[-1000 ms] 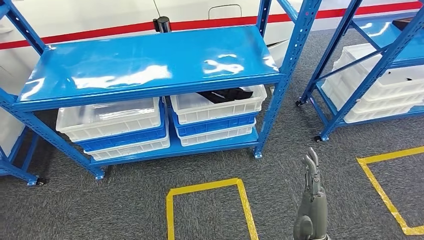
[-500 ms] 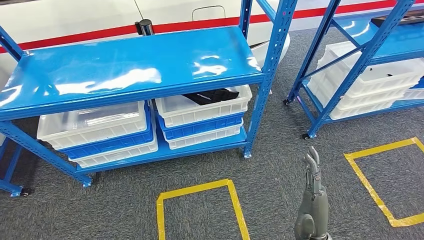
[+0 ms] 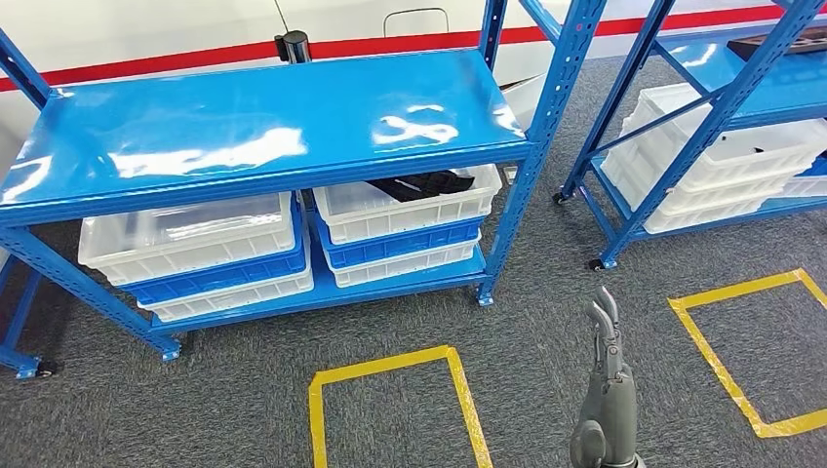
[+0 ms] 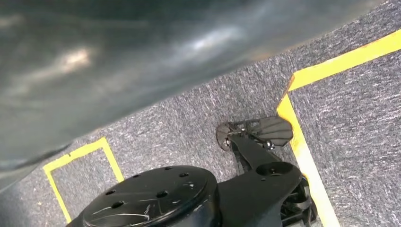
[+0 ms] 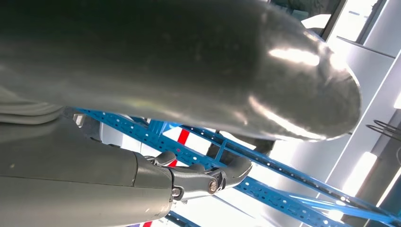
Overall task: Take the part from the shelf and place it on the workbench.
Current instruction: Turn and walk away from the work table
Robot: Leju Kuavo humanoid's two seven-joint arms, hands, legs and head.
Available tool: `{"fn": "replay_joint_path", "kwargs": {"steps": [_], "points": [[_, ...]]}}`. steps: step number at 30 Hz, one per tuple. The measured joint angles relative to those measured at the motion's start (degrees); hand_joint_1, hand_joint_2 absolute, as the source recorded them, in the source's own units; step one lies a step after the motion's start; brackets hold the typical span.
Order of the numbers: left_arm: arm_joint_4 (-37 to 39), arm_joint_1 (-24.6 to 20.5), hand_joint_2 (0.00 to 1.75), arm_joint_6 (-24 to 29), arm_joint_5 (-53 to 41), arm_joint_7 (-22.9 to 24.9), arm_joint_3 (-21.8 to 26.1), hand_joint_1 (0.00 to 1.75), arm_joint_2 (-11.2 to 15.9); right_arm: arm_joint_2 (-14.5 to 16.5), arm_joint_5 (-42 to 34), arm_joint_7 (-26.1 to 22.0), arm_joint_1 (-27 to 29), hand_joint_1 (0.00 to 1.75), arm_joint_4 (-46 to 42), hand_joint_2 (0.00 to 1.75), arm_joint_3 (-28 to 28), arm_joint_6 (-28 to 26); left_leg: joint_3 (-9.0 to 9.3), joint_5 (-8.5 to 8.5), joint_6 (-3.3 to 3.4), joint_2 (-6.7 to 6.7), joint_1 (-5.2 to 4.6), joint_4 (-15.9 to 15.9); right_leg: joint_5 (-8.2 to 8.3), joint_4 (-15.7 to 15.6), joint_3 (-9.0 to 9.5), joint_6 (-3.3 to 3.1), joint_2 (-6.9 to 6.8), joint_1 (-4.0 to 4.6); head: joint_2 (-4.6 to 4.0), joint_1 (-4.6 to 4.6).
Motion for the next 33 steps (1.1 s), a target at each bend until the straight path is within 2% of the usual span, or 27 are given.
{"fn": "replay_joint_path", "kwargs": {"steps": [31,33], "points": [[0.00,-0.02,0.00,-1.79,0.10,-1.01,0.00,0.00,0.02,0.00,0.56,-0.03,0.01,0.00,0.00,0.00,0.11,-0.92,-0.02,-0.01,0.04,0.01,0.12,0.01,0.04,-0.01,-0.02,0.13,0.00,0.12,0.00,-0.02],[0.00,-0.03,0.00,-1.79,0.11,-1.01,0.00,0.00,0.09,0.01,0.56,-0.04,0.03,0.00,-0.01,0.00,0.16,-0.93,-0.07,-0.10,0.53,0.06,-0.07,0.12,0.23,-0.32,0.07,0.56,0.02,-0.13,0.00,-0.04]]}}
